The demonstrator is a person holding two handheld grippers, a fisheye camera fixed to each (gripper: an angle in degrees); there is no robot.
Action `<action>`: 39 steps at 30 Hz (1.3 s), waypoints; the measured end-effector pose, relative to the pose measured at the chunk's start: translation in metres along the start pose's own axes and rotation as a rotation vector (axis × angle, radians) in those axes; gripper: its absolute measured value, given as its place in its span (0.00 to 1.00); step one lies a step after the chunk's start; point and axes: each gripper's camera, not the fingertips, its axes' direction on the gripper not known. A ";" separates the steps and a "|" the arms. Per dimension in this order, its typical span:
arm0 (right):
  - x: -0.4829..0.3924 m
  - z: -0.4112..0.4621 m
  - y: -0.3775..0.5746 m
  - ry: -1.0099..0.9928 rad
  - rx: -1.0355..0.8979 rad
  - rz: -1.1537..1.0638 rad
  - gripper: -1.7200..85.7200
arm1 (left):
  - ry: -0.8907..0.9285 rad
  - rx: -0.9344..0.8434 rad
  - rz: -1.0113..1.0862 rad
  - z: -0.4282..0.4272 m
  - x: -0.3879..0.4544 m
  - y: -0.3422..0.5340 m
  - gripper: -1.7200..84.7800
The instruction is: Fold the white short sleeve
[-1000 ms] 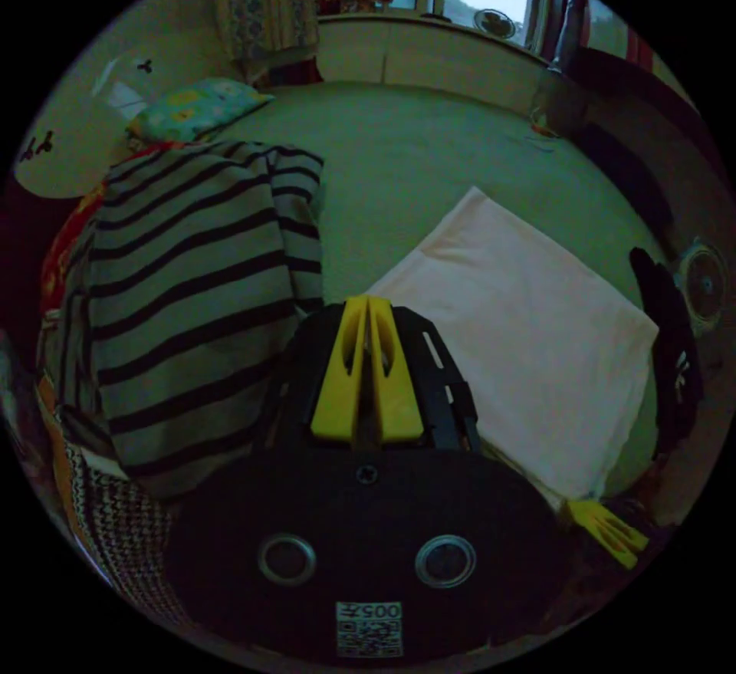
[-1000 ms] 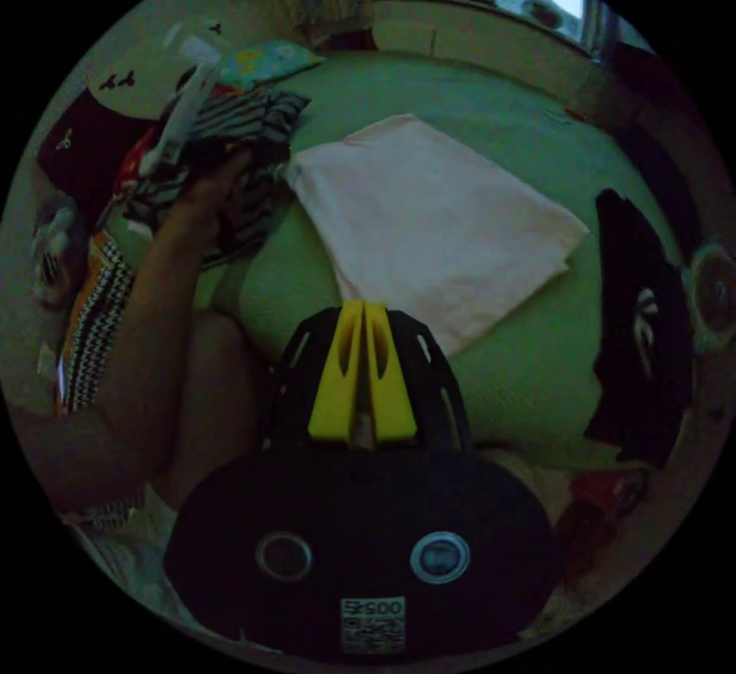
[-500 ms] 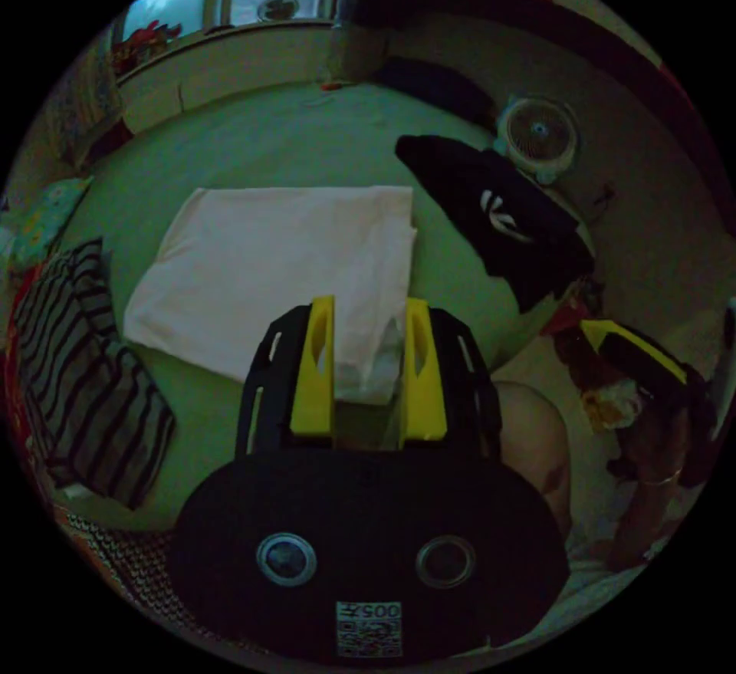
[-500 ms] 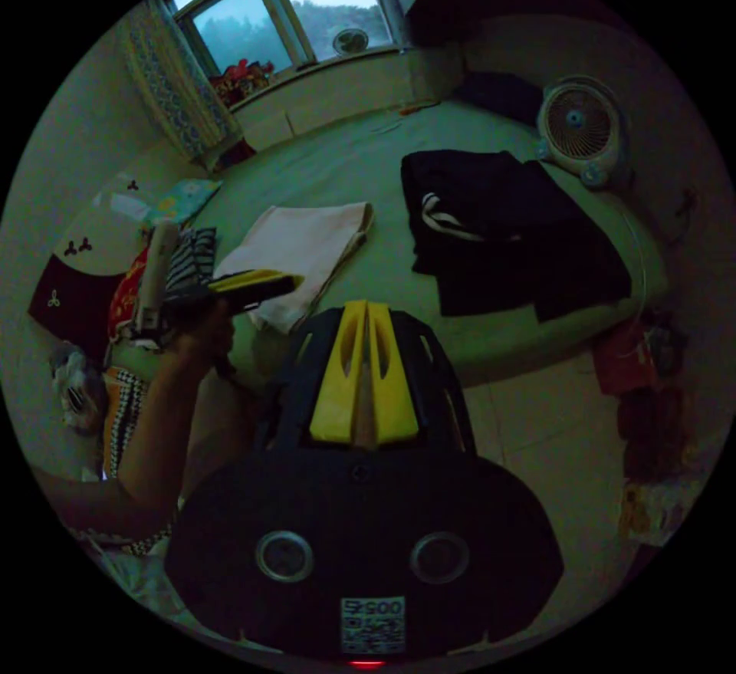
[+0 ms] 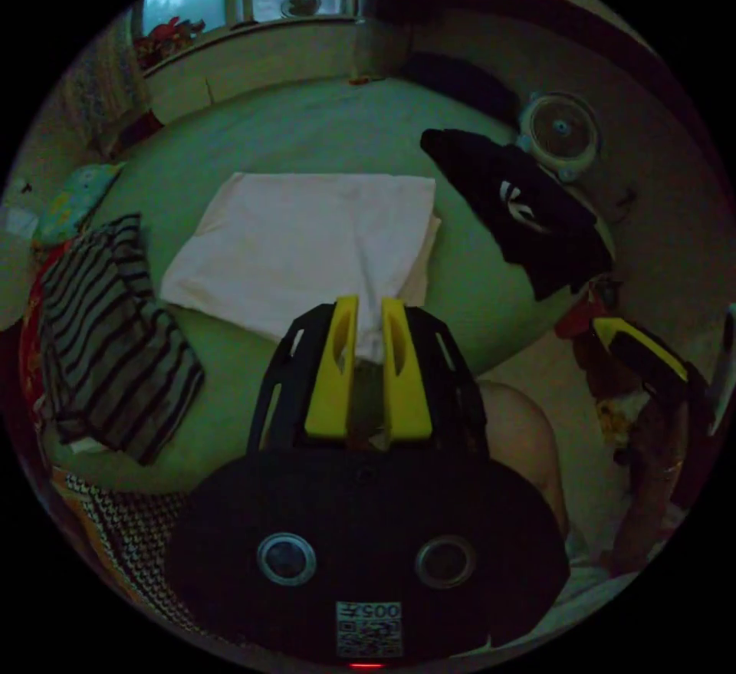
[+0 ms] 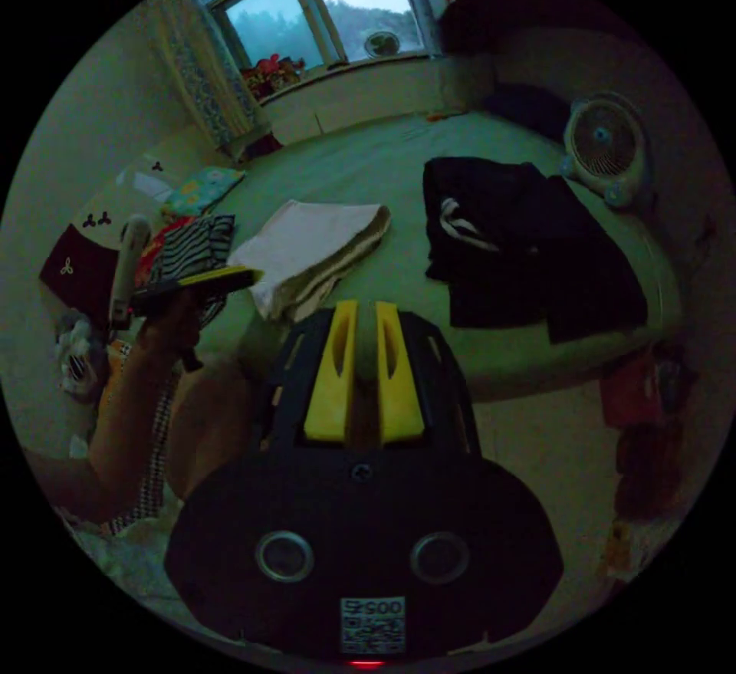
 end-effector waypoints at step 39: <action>0.007 0.025 -0.054 0.100 0.037 -0.113 0.03 | -0.064 0.073 -0.191 -0.034 0.027 -0.196 0.09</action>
